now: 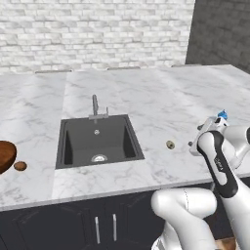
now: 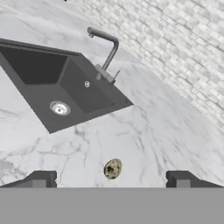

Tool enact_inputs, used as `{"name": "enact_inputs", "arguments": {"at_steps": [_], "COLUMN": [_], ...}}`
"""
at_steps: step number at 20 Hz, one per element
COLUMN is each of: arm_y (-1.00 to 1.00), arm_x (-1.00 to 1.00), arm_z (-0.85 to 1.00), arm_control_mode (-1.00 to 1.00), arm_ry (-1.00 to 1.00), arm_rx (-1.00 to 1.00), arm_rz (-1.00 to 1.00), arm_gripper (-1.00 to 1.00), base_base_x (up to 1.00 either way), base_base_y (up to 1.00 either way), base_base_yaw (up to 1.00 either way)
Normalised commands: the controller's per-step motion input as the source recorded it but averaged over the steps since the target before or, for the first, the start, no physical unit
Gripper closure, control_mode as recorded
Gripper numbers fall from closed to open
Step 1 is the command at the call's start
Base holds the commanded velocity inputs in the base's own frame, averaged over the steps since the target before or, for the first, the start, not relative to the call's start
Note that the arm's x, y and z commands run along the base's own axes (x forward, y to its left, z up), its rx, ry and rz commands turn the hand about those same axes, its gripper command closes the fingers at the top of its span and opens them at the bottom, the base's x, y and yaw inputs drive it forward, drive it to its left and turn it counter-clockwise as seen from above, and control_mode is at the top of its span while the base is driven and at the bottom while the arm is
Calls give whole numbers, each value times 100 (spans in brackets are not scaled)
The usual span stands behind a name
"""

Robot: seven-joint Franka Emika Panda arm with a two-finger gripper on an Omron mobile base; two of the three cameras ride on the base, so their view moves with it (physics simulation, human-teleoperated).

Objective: Gather the eggs and milk located in the vicinity of the sink area and place them right next to the bowl.

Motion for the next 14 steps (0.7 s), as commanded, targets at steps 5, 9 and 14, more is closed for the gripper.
{"name": "enact_inputs", "arguments": {"at_steps": [5, 9, 14], "arm_y": [0, 0, 0], "arm_x": [5, 38, 57], "arm_z": [0, 0, 0], "arm_control_mode": [-100, -100, -100], "arm_ry": [2, 25, 31], "arm_rx": [0, 0, 1], "arm_rz": [-2, -33, -41], "arm_gripper": [-100, -100, -100], "base_base_x": [0, 0, 0], "base_base_y": [0, 0, 0], "base_base_yaw": [0, 0, 0]}}
